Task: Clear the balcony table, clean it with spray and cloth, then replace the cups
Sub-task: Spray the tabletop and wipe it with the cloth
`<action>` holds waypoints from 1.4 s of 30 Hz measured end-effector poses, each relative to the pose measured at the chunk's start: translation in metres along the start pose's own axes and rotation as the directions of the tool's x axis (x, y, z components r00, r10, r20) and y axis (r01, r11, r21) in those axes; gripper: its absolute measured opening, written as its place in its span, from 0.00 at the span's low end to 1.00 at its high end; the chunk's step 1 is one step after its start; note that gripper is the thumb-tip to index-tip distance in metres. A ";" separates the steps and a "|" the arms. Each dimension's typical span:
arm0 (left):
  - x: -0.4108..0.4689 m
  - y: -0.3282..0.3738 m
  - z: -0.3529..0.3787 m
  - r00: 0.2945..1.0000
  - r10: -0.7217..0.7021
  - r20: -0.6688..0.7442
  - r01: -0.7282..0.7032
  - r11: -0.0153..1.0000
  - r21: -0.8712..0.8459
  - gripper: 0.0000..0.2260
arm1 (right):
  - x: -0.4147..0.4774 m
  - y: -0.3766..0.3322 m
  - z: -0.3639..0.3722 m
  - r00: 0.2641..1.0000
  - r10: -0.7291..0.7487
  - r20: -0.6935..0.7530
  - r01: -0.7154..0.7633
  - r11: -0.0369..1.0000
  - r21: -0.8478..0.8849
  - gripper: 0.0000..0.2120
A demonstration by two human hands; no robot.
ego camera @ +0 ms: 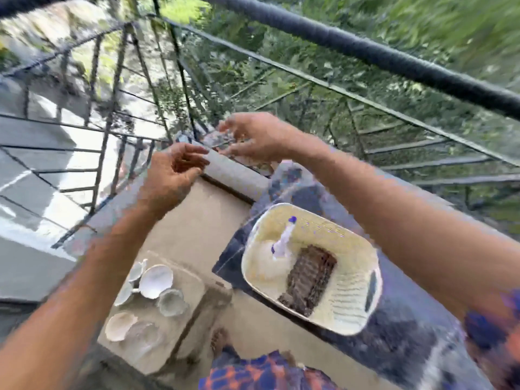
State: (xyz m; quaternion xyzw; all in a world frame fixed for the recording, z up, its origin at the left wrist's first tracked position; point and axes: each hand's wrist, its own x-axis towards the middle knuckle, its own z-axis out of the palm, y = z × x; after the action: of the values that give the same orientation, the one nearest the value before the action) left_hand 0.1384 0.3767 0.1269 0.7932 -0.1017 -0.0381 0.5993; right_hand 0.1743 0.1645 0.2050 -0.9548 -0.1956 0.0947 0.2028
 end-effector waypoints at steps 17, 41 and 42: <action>-0.077 -0.057 0.147 0.814 -0.093 0.574 -0.077 0.961 0.266 0.33 | -0.221 0.089 0.175 0.591 0.798 0.116 -0.795 0.552 0.251 0.11; -0.057 -0.068 0.203 0.897 0.013 0.441 -0.119 0.970 0.214 0.17 | -0.221 0.099 0.214 0.173 0.919 0.355 -0.475 -0.238 0.847 0.17; -0.056 -0.066 0.203 0.907 0.025 0.421 -0.119 0.973 0.199 0.17 | -0.223 0.099 0.213 0.193 0.928 0.319 -0.496 -0.188 0.848 0.22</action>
State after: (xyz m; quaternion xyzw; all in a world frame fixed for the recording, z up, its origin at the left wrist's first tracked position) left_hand 0.0545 0.2143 0.0037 0.8238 -0.2599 -0.1721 0.4735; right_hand -0.0497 0.0639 -0.0060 -0.6087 0.5429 0.0624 0.5752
